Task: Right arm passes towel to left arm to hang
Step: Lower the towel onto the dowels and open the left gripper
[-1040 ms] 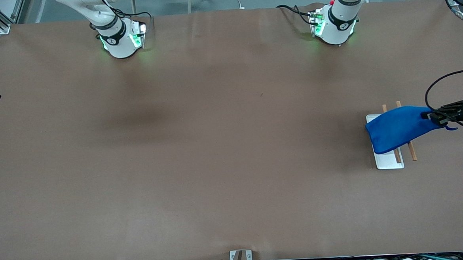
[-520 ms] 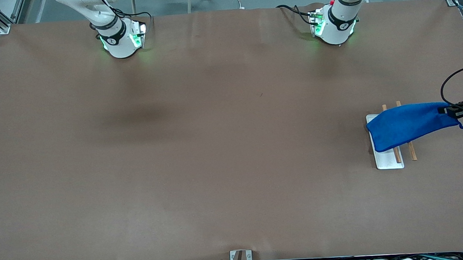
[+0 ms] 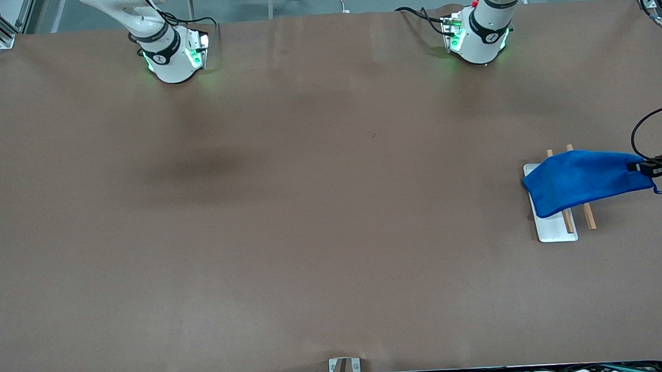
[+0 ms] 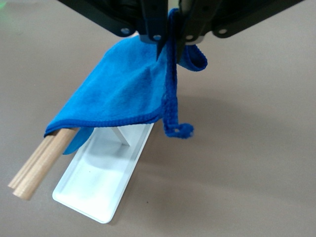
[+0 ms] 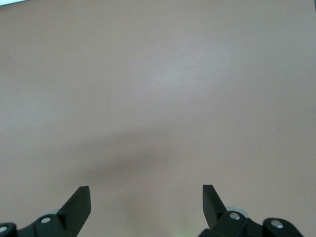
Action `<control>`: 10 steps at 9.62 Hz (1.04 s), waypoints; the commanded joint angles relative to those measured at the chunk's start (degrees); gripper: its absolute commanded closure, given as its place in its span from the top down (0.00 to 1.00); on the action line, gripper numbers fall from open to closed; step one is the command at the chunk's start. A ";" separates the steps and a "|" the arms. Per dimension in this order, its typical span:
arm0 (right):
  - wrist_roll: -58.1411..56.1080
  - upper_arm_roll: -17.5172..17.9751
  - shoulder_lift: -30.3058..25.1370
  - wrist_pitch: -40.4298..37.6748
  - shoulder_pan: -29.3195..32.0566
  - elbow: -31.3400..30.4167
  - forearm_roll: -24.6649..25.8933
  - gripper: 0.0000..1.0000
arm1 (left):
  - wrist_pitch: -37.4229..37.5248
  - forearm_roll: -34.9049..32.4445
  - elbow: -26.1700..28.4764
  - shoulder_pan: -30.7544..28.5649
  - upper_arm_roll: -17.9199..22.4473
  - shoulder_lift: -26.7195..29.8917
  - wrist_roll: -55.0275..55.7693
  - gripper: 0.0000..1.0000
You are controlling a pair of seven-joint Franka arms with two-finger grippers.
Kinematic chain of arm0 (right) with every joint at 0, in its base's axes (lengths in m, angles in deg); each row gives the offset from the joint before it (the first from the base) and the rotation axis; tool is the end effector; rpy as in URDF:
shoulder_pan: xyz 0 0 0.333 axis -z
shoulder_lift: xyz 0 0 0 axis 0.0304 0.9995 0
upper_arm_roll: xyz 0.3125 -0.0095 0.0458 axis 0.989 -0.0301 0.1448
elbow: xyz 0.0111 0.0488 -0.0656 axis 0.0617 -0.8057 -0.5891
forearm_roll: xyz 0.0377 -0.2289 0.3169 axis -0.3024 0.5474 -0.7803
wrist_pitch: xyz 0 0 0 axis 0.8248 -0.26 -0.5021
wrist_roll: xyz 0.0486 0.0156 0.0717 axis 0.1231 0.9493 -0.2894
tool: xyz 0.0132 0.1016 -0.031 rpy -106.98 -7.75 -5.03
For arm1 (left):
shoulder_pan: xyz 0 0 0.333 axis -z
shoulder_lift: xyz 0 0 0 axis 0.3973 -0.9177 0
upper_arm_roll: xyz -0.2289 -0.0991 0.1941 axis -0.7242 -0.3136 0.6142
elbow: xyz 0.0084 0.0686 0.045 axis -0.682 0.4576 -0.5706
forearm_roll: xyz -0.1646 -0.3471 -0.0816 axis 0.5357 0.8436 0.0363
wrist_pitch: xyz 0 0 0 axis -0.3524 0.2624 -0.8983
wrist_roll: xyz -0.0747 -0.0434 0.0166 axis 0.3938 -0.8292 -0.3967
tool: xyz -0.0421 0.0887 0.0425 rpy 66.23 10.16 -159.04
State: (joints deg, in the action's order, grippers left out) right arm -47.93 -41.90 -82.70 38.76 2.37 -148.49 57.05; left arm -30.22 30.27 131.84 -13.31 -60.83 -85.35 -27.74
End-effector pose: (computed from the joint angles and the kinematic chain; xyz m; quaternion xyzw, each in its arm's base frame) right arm 0.5294 -0.0908 0.6743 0.9946 -0.1037 0.0068 0.0069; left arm 0.6032 0.2746 0.3467 0.9641 0.1552 -0.1755 0.1251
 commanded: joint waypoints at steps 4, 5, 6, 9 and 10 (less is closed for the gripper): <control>0.30 0.17 -1.08 0.35 0.02 -1.65 0.65 1.00 | -1.47 -2.40 -1.53 1.64 -1.03 0.02 0.13 1.00; 0.30 0.17 -1.08 0.35 0.01 -1.65 0.65 1.00 | -1.39 -2.40 -2.06 2.44 -1.12 0.28 0.39 1.00; 0.30 0.17 -1.08 0.35 0.01 -1.65 0.65 1.00 | -1.38 -2.40 -2.41 3.84 -1.12 1.68 1.79 1.00; 0.30 0.17 -1.08 0.26 0.10 -1.65 0.57 1.00 | -0.69 -2.48 -2.24 9.19 -1.90 8.78 8.36 1.00; 0.30 0.17 -1.08 0.26 0.10 -1.65 0.57 1.00 | -0.42 -2.57 -2.07 11.30 -3.39 11.60 12.48 1.00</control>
State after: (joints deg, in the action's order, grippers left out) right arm -47.93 -41.95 -82.71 38.79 2.38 -148.99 57.05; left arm -30.79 29.34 127.45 -4.51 -63.26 -77.33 -19.30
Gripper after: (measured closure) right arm 0.000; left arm 0.000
